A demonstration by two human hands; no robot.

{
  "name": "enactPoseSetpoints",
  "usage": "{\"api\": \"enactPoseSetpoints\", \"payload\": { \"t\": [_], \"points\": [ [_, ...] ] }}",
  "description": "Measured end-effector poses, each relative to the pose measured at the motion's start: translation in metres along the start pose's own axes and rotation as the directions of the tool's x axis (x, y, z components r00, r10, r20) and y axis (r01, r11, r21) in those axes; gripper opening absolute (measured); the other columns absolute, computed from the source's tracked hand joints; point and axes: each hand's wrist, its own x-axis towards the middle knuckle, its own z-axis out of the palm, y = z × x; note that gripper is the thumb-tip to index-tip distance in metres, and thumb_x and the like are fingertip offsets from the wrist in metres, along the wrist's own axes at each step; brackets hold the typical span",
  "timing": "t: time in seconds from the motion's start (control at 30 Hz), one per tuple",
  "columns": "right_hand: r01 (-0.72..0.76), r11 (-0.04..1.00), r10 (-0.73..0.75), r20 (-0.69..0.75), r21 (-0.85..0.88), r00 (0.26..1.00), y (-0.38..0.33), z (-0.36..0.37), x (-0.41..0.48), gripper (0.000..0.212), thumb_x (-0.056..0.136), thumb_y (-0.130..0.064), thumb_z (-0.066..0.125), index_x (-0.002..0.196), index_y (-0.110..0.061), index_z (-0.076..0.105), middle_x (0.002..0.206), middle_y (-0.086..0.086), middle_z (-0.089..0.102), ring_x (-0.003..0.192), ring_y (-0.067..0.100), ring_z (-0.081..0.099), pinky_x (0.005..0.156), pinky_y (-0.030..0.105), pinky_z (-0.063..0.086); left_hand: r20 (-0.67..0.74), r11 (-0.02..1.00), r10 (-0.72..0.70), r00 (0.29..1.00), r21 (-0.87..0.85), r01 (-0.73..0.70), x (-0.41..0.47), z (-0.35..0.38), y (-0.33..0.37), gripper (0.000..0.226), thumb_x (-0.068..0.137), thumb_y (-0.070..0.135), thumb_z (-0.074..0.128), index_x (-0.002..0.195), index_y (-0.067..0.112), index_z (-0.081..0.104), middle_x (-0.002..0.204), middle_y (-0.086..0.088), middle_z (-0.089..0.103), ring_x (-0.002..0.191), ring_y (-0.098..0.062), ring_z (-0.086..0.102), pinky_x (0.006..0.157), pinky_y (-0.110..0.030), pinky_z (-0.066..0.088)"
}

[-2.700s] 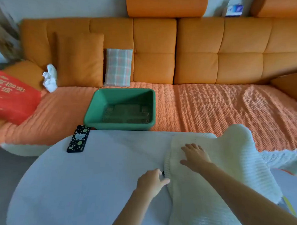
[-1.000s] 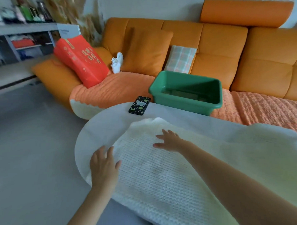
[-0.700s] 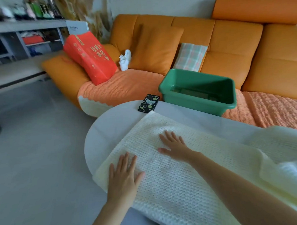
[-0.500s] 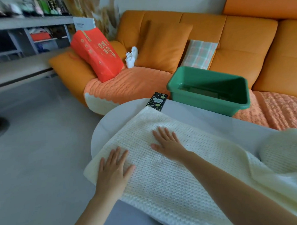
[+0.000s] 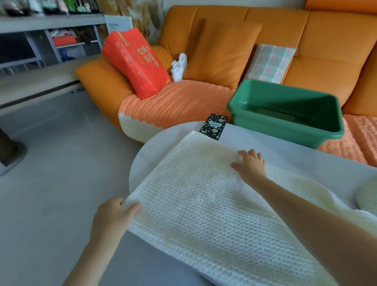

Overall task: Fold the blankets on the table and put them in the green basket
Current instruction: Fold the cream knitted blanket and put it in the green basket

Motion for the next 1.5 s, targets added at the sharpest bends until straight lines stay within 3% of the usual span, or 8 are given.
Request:
{"api": "enactPoseSetpoints", "payload": {
  "t": [0.1, 0.33, 0.5, 0.67, 0.83, 1.07, 1.33, 1.5],
  "points": [
    [0.066, 0.997, -0.061, -0.12, 0.035, 0.991, -0.016, 0.002, 0.006, 0.031, 0.093, -0.016, 0.054, 0.123, -0.011, 0.058, 0.12, 0.009, 0.055, 0.114, 0.027, 0.043, 0.098, 0.035, 0.032, -0.172, 0.99, 0.099, 0.98, 0.115, -0.08, 0.007, -0.012, 0.01, 0.037, 0.081, 0.031, 0.062, 0.061, 0.008, 0.041, 0.055, -0.006, 0.048, 0.053, -0.024, 0.045, 0.049, -0.03, 0.029],
    [0.185, 0.979, -0.131, -0.438, 0.084, 0.889, -0.068, -0.007, 0.041, 0.029, 0.091, -0.004, 0.052, 0.117, -0.009, 0.063, 0.109, 0.01, 0.056, 0.104, 0.029, 0.045, 0.087, 0.033, 0.034, -0.304, 0.934, 0.015, 0.953, -0.335, -0.121, 0.046, -0.022, 0.024, 0.027, 0.08, 0.035, 0.063, 0.079, 0.009, 0.054, 0.068, -0.002, 0.055, 0.07, -0.028, 0.054, 0.056, -0.033, 0.04],
    [0.115, 0.987, -0.12, -0.046, -0.108, 0.992, -0.055, 0.019, 0.033, 0.04, 0.097, -0.02, 0.043, 0.136, -0.013, 0.043, 0.145, 0.013, 0.033, 0.132, 0.03, 0.028, 0.11, 0.04, 0.021, -0.298, 0.97, 0.08, 0.951, 0.243, -0.006, 0.053, -0.007, 0.013, 0.03, 0.089, 0.036, 0.05, 0.074, 0.011, 0.052, 0.07, -0.008, 0.055, 0.065, -0.029, 0.05, 0.053, -0.029, 0.032],
    [0.17, 0.985, -0.168, 0.072, -0.029, 0.983, -0.037, 0.018, 0.016, 0.049, 0.1, -0.034, 0.035, 0.147, -0.019, 0.028, 0.158, 0.009, 0.006, 0.145, 0.028, 0.006, 0.117, 0.045, 0.004, -0.185, 0.928, 0.083, 0.979, 0.374, -0.008, 0.052, 0.002, 0.009, 0.049, 0.09, 0.042, 0.052, 0.127, 0.009, 0.053, 0.128, -0.021, 0.05, 0.12, -0.039, 0.038, 0.096, -0.047, 0.033],
    [0.325, 0.925, -0.335, 0.019, 0.199, 0.942, -0.024, -0.021, -0.044, 0.039, 0.094, -0.039, 0.048, 0.129, -0.021, 0.054, 0.144, 0.004, 0.041, 0.131, 0.018, 0.037, 0.109, 0.033, 0.028, -0.089, 0.818, 0.575, 0.813, 0.039, -0.574, -0.01, 0.018, 0.051, 0.025, 0.087, 0.026, 0.062, 0.11, 0.017, 0.063, 0.116, 0.005, 0.058, 0.113, -0.016, 0.05, 0.097, -0.027, 0.035],
    [0.503, 0.864, -0.503, -0.011, -0.009, 0.864, 0.063, -0.077, -0.208, 0.05, 0.074, -0.076, 0.047, 0.108, -0.04, 0.056, 0.105, -0.024, 0.054, 0.094, -0.006, 0.05, 0.074, 0.01, 0.042, 0.371, 0.488, 0.841, 0.394, -0.203, -0.849, -0.1, 0.062, 0.065, 0.05, 0.073, 0.057, 0.059, 0.116, 0.032, 0.057, 0.118, 0.024, 0.051, 0.112, 0.008, 0.038, 0.097, -0.01, 0.023],
    [0.291, 0.953, -0.304, -0.29, -0.087, 0.907, 0.112, -0.062, -0.233, 0.017, 0.083, -0.039, 0.046, 0.08, -0.03, 0.059, 0.073, -0.014, 0.06, 0.063, 0.012, 0.062, 0.05, 0.021, 0.04, 0.243, 0.611, 0.786, 0.569, -0.163, -0.774, -0.085, 0.071, 0.069, 0.013, 0.085, 0.042, 0.057, 0.091, 0.032, 0.062, 0.083, 0.031, 0.06, 0.085, 0.013, 0.055, 0.071, -0.013, 0.041],
    [0.278, 0.939, -0.186, -0.386, 0.2, 0.904, 0.082, -0.097, -0.218, 0.012, 0.091, -0.025, 0.053, 0.086, -0.021, 0.063, 0.083, -0.016, 0.062, 0.08, 0.01, 0.055, 0.057, 0.021, 0.039, 0.287, 0.72, 0.692, 0.662, -0.225, -0.656, -0.065, 0.048, 0.092, 0.019, 0.088, 0.033, 0.059, 0.101, 0.039, 0.047, 0.082, 0.011, 0.058, 0.081, -0.005, 0.06, 0.073, -0.031, 0.045]
  ]
}}
